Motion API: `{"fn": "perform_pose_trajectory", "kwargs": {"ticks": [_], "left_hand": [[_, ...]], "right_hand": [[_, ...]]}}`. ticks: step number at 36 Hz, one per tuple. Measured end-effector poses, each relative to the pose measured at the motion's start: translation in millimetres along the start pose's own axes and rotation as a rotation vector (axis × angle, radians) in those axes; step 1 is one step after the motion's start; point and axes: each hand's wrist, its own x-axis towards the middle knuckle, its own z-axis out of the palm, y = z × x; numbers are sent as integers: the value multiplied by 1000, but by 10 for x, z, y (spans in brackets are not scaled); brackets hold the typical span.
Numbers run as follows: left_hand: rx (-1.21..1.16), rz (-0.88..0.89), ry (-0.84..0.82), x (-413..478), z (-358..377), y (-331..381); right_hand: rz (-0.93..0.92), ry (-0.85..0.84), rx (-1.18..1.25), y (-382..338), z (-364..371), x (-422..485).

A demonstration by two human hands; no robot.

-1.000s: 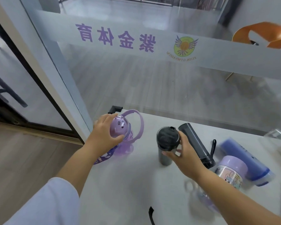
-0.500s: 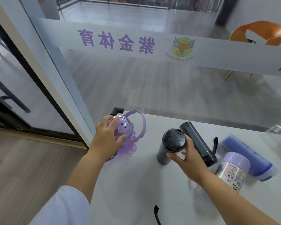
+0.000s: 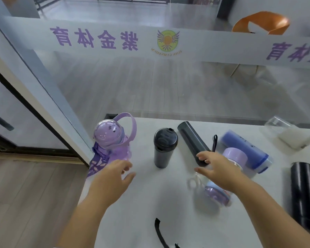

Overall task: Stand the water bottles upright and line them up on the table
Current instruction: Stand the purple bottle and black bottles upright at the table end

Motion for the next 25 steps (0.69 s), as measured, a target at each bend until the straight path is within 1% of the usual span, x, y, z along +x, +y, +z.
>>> {"fn": "perform_pose_trajectory", "kwargs": {"ticks": [3,7,10,13,14,16,18,19,22,23,25], "left_hand": [[34,-35,-119,-64,242,73],[59,-39,-266,-104,565,318],[43,-38,-370,-78,801,568],[37,-16,-426,-7,1011,806],[34,-10,-433,23,1070,880],[20,-6,-437,93,1166,1021],[-2,-6,-421,170,1240,1142],[-9,-1,-405,206,1269,1200],[-12,24,-348,302,1335,1339],[-14,30,-332,334,1365,1388],[-30,30,-295,383,1386,1428]], "right_hand": [[1,16,-58,237,-3,-165],[12,30,-85,641,7,-317],[-85,52,-138,914,33,-374],[-190,67,-178,1093,94,-415],[-223,62,-191,1106,104,-422],[-243,-18,-229,1111,149,-422],[-207,-127,-275,1124,214,-406],[-196,-134,-294,1136,258,-405],[-180,-63,-314,1155,360,-387],[-157,-22,-301,1169,377,-393],[-175,27,-244,1192,423,-392]]}}
